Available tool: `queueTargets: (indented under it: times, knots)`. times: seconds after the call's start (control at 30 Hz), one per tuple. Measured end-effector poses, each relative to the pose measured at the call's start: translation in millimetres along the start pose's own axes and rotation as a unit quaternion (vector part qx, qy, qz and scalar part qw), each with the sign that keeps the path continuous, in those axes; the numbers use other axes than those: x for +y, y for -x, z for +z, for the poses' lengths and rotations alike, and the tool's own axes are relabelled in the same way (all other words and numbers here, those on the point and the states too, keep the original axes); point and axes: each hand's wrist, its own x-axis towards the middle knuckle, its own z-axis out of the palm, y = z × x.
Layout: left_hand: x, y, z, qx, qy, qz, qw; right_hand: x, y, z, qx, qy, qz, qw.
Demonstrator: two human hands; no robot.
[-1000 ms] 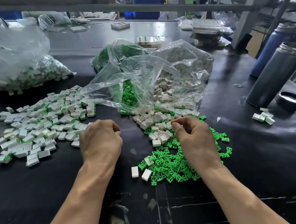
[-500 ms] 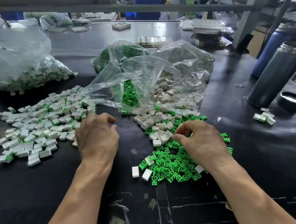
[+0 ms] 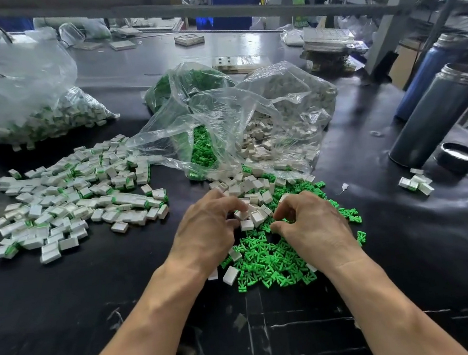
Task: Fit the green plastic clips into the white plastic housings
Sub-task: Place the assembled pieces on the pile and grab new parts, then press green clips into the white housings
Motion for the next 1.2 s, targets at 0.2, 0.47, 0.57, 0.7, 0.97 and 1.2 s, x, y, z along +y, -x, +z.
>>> queueTargets:
  times: [0.2, 0.47, 0.57, 0.7, 0.97, 1.2]
  knots:
    - [0.8, 0.6, -1.1, 0.017, -0.008, 0.02, 1.0, 0.5, -0.7, 4.0, 0.034, -0.024, -0.008, 0.999]
    - [9.7, 2.3, -5.1, 0.043, 0.232, -0.02, 0.972, -0.8, -1.0, 7.4, 0.059, -0.326, -0.039, 0.943]
    - [13.8, 2.6, -9.0, 0.025, 0.352, -0.025, 0.935, -6.1, 0.4, 5.9, 0.032, -0.434, -0.01, 0.9]
    - [16.9, 2.3, -10.8, 0.01, 0.44, -0.034, 0.897, -8.9, 1.1, 4.5, -0.002, -0.572, 0.018, 0.82]
    - [19.5, 3.0, -7.5, -0.004, 0.478, -0.03, 0.878, -5.7, -1.6, 10.6, -0.026, -0.603, -0.001, 0.798]
    - [21.6, 3.5, -6.7, -0.028, 0.476, -0.019, 0.879, -7.8, 1.8, 10.3, -0.018, -0.56, -0.011, 0.828]
